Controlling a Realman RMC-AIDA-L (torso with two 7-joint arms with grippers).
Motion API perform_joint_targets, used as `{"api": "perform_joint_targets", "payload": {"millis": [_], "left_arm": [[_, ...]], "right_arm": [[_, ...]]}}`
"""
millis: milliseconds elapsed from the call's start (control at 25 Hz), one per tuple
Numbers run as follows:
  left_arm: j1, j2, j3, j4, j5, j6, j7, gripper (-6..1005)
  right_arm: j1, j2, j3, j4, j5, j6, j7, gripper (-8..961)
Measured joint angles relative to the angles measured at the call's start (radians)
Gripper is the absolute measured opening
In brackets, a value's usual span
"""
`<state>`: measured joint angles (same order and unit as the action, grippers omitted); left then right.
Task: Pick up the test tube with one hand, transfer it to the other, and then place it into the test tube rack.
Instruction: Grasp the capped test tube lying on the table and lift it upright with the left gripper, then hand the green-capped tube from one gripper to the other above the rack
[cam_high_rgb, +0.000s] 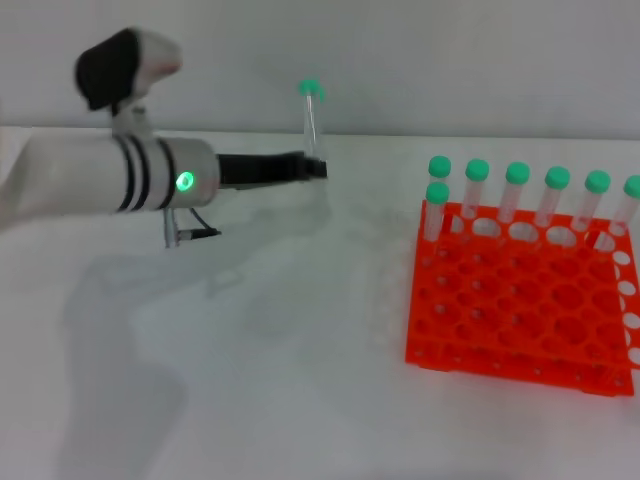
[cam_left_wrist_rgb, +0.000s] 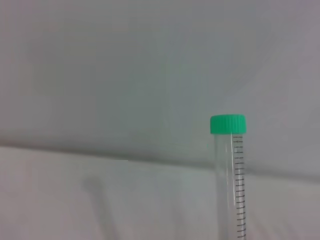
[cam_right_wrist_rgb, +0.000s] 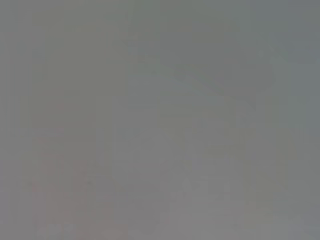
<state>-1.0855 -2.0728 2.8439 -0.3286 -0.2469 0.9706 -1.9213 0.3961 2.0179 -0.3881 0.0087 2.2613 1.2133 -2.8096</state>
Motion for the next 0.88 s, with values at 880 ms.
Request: {"api": "perform_joint_targets", "payload": {"millis": [880], "left_arm": [[0.436, -0.026, -0.001, 0.661, -0.624, 0.171, 1.560, 197]], "right_arm": [[-0.121, -0.065, -0.366, -0.297, -0.014, 0.124, 0.625, 872]]}}
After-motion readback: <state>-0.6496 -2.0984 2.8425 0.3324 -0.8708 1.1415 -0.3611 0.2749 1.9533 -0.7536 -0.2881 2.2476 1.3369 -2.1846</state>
